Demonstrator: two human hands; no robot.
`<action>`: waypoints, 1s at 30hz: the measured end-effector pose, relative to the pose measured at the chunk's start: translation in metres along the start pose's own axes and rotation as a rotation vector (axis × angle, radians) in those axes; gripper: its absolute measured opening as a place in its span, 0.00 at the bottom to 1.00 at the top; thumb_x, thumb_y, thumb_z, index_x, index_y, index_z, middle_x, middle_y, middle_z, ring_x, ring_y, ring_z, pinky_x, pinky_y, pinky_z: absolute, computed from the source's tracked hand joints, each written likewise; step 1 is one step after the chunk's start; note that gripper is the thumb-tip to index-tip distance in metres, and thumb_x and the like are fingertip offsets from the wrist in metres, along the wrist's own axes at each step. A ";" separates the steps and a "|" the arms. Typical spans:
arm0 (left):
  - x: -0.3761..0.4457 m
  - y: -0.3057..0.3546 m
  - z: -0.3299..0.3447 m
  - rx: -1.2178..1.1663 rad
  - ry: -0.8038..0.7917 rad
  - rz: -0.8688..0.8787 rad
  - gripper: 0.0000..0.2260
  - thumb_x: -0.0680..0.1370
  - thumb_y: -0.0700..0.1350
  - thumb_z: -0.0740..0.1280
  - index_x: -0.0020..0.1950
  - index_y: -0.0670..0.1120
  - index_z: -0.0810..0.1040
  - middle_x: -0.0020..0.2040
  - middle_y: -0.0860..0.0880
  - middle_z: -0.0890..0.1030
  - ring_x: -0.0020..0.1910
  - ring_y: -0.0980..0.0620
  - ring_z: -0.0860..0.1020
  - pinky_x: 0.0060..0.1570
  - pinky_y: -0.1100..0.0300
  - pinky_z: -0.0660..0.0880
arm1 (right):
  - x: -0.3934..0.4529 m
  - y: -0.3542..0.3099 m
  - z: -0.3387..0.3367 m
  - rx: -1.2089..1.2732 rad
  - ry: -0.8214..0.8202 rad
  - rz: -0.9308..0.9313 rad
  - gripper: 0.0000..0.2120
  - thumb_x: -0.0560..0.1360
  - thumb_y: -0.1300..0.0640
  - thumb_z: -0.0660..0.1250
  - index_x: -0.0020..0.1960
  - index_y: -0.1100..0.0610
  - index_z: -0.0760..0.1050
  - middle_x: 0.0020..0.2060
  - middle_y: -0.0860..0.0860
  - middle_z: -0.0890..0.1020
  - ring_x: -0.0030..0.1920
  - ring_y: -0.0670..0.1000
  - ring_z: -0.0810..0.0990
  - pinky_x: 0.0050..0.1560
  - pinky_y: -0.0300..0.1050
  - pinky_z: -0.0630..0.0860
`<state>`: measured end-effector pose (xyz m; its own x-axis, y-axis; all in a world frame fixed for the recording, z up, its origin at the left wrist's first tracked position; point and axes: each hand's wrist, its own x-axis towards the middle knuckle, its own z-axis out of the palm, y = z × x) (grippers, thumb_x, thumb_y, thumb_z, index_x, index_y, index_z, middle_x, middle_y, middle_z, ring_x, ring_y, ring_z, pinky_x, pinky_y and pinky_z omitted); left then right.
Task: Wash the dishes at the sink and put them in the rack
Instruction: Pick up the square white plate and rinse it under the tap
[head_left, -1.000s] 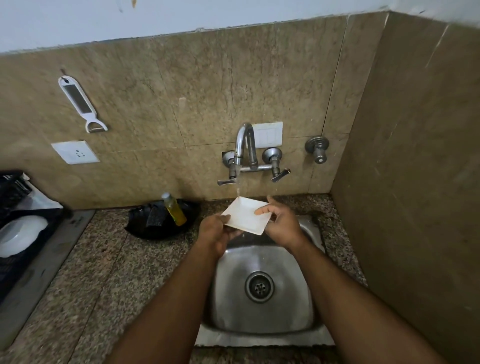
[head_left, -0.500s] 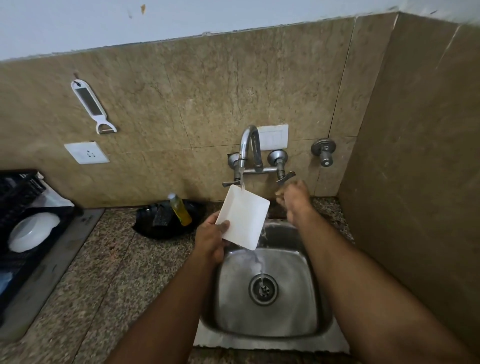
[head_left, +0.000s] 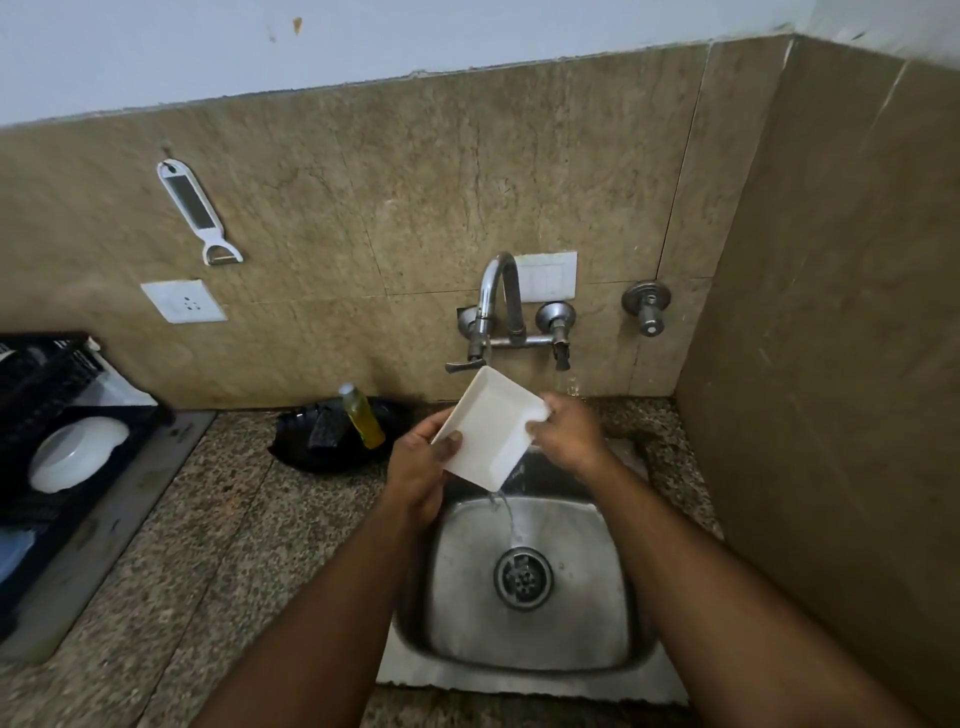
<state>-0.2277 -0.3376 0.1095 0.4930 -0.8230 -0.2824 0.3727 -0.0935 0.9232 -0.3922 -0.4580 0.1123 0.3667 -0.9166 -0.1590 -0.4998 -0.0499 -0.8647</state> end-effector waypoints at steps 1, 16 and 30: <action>0.001 0.001 -0.001 0.061 -0.012 0.030 0.15 0.79 0.31 0.67 0.59 0.48 0.83 0.51 0.46 0.88 0.47 0.48 0.86 0.43 0.51 0.84 | -0.003 0.002 -0.004 0.072 -0.003 0.033 0.12 0.79 0.63 0.68 0.60 0.55 0.80 0.46 0.57 0.87 0.40 0.58 0.87 0.37 0.48 0.83; 0.000 0.052 0.024 0.571 0.046 0.447 0.13 0.78 0.31 0.70 0.60 0.43 0.86 0.46 0.53 0.87 0.41 0.57 0.86 0.38 0.62 0.83 | -0.016 -0.022 -0.066 0.171 0.102 -0.141 0.09 0.79 0.64 0.68 0.52 0.52 0.84 0.35 0.55 0.87 0.34 0.57 0.87 0.35 0.50 0.84; -0.013 0.072 0.024 0.584 0.058 0.575 0.11 0.79 0.35 0.70 0.60 0.43 0.86 0.49 0.51 0.88 0.45 0.59 0.85 0.47 0.62 0.82 | -0.031 -0.043 -0.073 0.158 0.126 -0.204 0.10 0.79 0.62 0.69 0.58 0.54 0.84 0.36 0.51 0.87 0.35 0.54 0.87 0.39 0.56 0.86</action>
<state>-0.2266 -0.3468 0.1859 0.5281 -0.8023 0.2782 -0.4118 0.0445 0.9102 -0.4391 -0.4562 0.1894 0.3419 -0.9365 0.0780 -0.2933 -0.1852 -0.9379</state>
